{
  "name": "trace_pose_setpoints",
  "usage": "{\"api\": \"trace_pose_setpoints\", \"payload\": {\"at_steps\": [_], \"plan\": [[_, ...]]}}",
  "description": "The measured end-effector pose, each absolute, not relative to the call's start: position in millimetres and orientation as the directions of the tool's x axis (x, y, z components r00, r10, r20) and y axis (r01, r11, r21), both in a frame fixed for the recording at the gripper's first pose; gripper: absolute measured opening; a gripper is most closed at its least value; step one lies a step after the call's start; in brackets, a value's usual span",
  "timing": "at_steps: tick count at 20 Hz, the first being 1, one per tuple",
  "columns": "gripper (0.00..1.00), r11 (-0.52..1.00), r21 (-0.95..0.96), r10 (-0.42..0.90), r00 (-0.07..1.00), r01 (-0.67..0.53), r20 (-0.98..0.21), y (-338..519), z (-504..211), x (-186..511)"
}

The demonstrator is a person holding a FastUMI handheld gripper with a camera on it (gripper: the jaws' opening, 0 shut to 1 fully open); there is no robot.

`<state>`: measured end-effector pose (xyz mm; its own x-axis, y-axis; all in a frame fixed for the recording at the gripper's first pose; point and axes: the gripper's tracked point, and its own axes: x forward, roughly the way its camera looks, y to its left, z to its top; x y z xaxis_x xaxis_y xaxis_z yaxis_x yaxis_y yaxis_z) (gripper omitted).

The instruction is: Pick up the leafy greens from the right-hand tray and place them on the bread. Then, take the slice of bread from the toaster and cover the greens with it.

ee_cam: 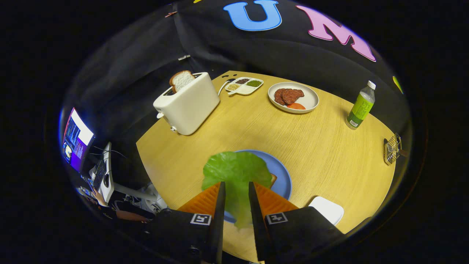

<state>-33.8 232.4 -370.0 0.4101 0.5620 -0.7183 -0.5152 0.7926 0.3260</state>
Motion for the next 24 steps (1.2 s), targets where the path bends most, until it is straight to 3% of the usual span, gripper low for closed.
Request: {"api": "trace_pose_setpoints", "payload": {"at_steps": [3,9,18,24], "plan": [[0.53,0.803,0.299,0.545,0.431,-0.516,-0.719,229,-372,-33],[0.54,0.813,0.287,0.541,0.474,-0.507,-0.694,220,-358,-32],[0.54,0.819,0.234,0.567,0.679,-0.523,-0.467,219,-271,-10],[0.58,0.775,0.228,0.626,0.668,-0.589,-0.402,275,-205,6]]}}
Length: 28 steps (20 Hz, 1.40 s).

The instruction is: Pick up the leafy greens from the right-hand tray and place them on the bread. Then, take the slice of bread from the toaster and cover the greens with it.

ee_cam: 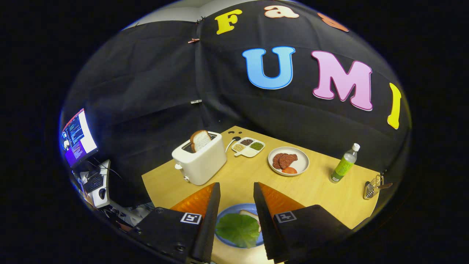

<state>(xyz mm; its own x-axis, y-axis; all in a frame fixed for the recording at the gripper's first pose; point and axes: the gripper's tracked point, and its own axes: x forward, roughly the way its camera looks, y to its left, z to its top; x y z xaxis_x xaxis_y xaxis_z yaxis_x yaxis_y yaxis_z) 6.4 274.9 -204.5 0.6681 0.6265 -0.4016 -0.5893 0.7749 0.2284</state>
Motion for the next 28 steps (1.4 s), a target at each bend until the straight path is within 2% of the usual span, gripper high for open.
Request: {"api": "trace_pose_setpoints", "payload": {"at_steps": [8,13,16,24,28], "plan": [[0.61,0.732,0.226,0.673,0.629,-0.643,-0.389,407,-163,54],[0.61,0.735,0.221,0.666,0.622,-0.641,-0.411,485,-174,84],[0.61,0.752,0.201,0.637,0.616,-0.627,-0.464,521,-197,100],[0.6,0.823,0.13,0.512,0.62,-0.553,-0.594,569,-260,138],[0.57,0.85,0.088,0.444,0.616,-0.519,-0.65,561,-283,148]]}}
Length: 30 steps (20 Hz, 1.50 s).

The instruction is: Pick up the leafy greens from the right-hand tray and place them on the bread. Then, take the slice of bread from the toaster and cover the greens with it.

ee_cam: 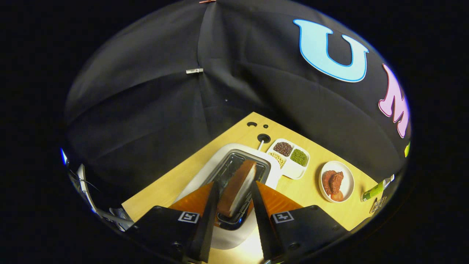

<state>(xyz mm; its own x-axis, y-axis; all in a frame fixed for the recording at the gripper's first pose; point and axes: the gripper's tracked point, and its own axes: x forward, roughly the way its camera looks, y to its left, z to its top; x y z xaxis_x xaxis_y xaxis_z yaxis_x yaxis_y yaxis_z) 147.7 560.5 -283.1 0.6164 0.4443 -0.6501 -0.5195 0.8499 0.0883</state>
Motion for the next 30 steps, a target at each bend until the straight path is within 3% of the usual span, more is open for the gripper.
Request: {"api": "trace_pose_setpoints", "payload": {"at_steps": [2,5,7,11,21,26,30], "plan": [[0.61,0.865,0.094,0.425,0.621,-0.493,-0.659,557,-288,154],[0.25,0.853,0.169,0.467,0.577,-0.494,-0.67,563,-289,146],[0.17,0.844,0.178,0.481,0.569,-0.506,-0.667,563,-287,145],[0.12,0.834,0.229,0.526,0.594,-0.503,-0.609,557,-261,145],[0.12,0.799,0.363,0.6,0.683,-0.48,-0.418,484,-162,127],[0.12,0.827,0.357,0.554,0.735,-0.434,-0.39,410,-153,99],[0.12,0.874,0.367,0.459,0.792,-0.319,-0.403,342,-169,74]]}}
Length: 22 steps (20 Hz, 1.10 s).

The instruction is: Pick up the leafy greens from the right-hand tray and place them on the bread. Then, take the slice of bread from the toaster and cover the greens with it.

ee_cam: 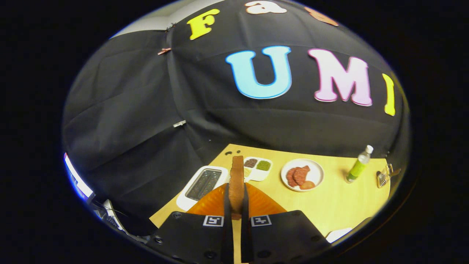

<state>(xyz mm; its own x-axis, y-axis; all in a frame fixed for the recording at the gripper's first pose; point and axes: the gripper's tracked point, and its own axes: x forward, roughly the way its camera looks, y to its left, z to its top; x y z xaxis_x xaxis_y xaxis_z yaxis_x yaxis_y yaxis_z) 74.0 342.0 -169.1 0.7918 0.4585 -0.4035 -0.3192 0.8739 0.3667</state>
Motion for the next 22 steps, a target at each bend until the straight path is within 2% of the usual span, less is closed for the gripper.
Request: {"api": "trace_pose_setpoints", "payload": {"at_steps": [8,18,22], "plan": [[0.12,0.909,0.397,0.327,0.809,-0.127,-0.489,244,-245,13],[0.12,0.808,0.587,0.377,0.728,0.044,-0.573,251,-360,-29],[0.12,0.81,0.58,0.362,0.704,0.086,-0.611,245,-390,-30]]}}
